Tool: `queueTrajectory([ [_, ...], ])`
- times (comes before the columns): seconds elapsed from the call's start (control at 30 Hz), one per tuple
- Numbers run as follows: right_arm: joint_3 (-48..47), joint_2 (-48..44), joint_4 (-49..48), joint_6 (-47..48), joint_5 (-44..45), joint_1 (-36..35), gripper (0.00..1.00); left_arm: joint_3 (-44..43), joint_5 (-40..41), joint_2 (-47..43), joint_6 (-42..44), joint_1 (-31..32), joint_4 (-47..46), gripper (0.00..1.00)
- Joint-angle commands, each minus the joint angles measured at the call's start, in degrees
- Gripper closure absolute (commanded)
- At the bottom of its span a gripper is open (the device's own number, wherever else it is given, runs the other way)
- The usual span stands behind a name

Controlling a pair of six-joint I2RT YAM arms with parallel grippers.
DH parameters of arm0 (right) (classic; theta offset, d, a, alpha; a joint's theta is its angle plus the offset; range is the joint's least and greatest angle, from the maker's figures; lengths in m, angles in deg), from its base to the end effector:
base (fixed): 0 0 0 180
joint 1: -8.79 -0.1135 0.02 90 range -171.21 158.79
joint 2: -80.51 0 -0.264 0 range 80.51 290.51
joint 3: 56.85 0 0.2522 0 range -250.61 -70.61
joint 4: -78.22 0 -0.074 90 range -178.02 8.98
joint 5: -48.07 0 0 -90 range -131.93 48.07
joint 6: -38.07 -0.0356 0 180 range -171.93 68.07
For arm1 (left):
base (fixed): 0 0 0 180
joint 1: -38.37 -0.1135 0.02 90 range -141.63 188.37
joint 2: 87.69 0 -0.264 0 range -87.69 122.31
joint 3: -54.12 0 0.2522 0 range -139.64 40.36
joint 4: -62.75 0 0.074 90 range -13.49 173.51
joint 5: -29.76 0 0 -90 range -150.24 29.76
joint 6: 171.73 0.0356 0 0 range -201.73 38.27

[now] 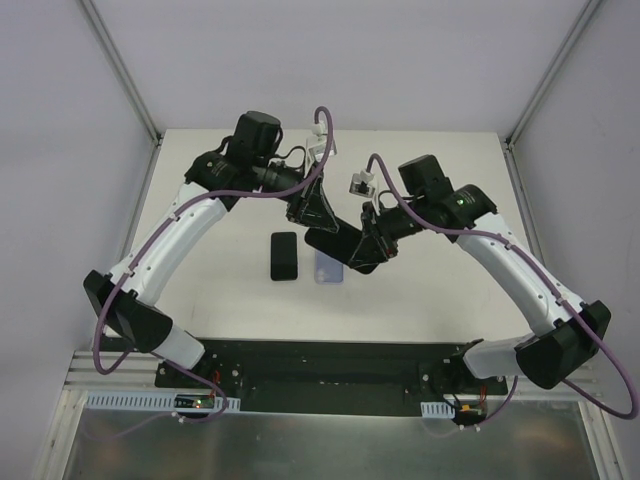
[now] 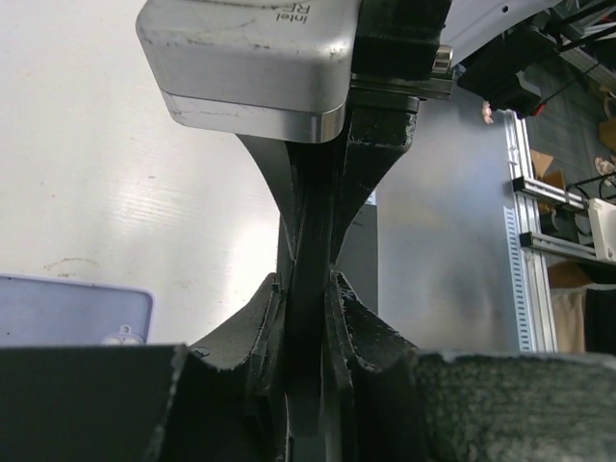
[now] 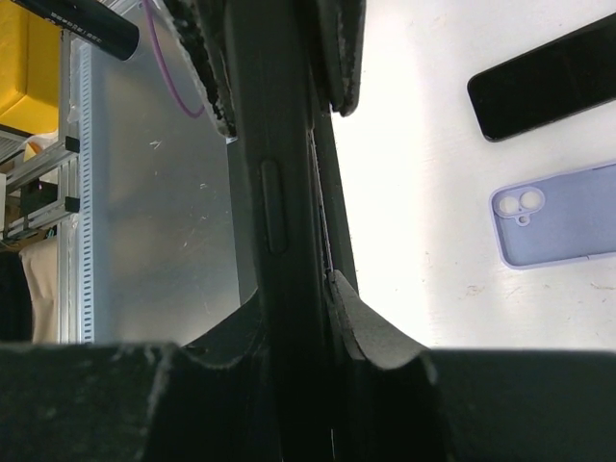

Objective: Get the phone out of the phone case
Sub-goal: Remove the phone case from the phone.

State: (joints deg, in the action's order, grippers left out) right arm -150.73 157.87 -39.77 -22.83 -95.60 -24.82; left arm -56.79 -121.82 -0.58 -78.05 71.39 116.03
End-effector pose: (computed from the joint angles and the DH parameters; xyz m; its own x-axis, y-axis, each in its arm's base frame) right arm 0.2096 0.1737 0.3750 -0.1307 -0.4328 -0.8919 -0.9864 -0.0340 0.1611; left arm 0.2484 -0.1988 0.4342 -0.3539 0.2665 -0.8965 0.9259 -0.0353 -0.3760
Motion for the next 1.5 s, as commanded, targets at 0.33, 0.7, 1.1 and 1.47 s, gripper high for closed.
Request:
queueTrajectory([
  [0.33,-3.0,-0.1,-2.4,-1.2,-1.3,-0.3,1.0,5.4,1.6,-2.4,3.3,2.3,-1.7,0.23],
  [0.7,-1.7,-0.6,-6.0,-4.8,-1.1,0.7,0.93,5.9,0.2,-1.2,3.6,2.5,-1.8,1.0],
  [1.1,5.3,-5.2,-21.8,-21.8,-2.5,10.2,0.3,8.2,-2.8,-7.0,-1.6,-3.5,-8.9,1.0],
  [1.47,10.4,-7.2,-36.0,-32.4,-6.2,13.4,0.29,13.3,1.9,-10.4,-19.1,-6.3,-27.2,1.0],
])
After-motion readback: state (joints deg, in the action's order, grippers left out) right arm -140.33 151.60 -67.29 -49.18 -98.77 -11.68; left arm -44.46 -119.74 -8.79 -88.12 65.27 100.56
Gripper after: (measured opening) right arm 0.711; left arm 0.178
